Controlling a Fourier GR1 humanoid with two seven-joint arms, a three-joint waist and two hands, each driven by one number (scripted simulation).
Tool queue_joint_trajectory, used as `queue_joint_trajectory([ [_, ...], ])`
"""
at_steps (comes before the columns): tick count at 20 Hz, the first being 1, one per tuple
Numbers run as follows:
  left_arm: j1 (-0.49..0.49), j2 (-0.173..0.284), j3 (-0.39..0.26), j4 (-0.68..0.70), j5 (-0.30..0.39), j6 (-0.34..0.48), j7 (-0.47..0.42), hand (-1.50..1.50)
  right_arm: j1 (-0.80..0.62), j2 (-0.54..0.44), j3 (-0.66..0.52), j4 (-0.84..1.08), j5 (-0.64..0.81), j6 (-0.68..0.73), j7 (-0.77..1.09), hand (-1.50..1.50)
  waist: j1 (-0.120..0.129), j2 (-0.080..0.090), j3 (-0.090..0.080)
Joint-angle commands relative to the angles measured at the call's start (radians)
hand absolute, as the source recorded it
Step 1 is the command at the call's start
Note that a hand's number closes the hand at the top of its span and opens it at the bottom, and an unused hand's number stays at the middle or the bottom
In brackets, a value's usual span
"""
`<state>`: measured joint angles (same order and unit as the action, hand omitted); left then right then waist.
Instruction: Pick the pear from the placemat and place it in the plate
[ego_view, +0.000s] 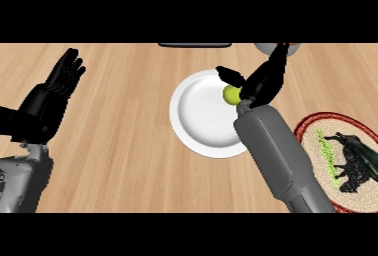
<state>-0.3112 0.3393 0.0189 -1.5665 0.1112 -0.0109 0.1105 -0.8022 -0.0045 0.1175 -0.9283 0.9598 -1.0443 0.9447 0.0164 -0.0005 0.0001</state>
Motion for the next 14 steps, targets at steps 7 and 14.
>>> queue_joint_trajectory([
  [7, 0.091, 0.028, 0.044, -0.08, 0.02, -0.025, 0.014, 0.0, 0.431, 0.004, 0.133, -0.514, 0.156, -0.074, 0.111, -1.5, -0.043, -0.015, -0.001],
  [14, 0.027, 0.002, 0.044, -0.055, -0.016, 0.006, 0.037, 0.0, 0.835, -0.006, 0.257, -0.916, 0.233, 0.028, 0.05, -1.5, -0.034, -0.005, 0.0],
])
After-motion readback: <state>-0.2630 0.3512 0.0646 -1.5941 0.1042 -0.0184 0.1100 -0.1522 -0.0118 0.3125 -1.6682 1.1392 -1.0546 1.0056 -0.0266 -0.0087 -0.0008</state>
